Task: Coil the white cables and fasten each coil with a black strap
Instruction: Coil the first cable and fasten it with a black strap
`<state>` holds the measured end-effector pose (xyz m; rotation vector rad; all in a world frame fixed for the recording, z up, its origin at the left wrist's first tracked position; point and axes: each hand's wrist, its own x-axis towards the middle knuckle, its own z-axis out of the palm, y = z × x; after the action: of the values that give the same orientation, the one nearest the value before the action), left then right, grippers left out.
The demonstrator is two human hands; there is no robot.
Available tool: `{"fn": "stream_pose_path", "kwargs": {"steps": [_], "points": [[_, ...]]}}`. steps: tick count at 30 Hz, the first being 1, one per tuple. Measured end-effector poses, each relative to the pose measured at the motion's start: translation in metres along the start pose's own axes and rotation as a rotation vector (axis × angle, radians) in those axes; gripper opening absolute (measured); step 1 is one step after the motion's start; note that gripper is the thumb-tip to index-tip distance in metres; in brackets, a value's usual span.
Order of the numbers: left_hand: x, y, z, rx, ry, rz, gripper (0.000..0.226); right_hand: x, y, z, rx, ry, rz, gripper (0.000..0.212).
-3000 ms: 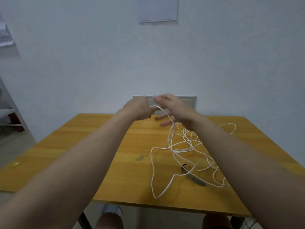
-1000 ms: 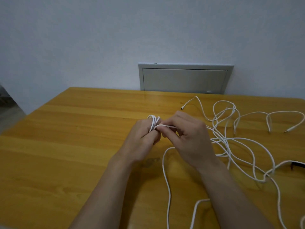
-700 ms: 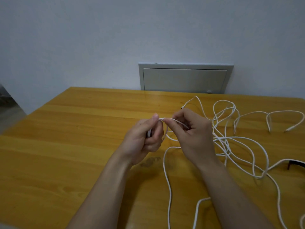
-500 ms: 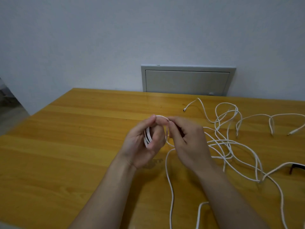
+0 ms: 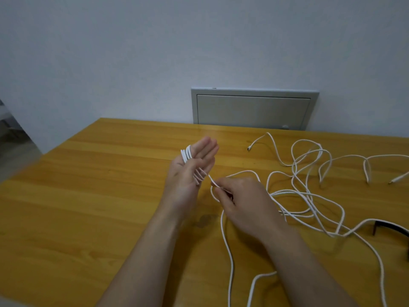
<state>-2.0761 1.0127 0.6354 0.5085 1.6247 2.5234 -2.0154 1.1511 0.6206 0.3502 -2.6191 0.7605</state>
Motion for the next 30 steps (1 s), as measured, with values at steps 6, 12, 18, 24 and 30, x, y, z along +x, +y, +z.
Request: {"fn": "stream_pose_path", "kwargs": {"steps": [6,12,18,24,30], "points": [[-0.011,-0.010,-0.002,0.891,-0.132,0.425,0.047,0.000,-0.005,-0.013,-0.055,0.082,0.013,0.022],[-0.011,0.003,0.004,1.201,-0.059,0.560,0.033,0.000,-0.013,-0.019,-0.070,0.234,-0.057,0.025],[-0.014,0.018,0.005,1.251,-0.080,0.567,0.029,0.004,-0.017,-0.034,-0.090,0.292,-0.047,0.028],[-0.021,0.073,0.016,1.379,-0.276,0.593,0.046,0.009,-0.030,-0.082,-0.127,0.250,-0.177,0.039],[-0.030,0.152,0.046,1.291,-0.378,0.382,0.063,0.013,-0.042,-0.139,-0.193,0.224,-0.103,0.022]]}}
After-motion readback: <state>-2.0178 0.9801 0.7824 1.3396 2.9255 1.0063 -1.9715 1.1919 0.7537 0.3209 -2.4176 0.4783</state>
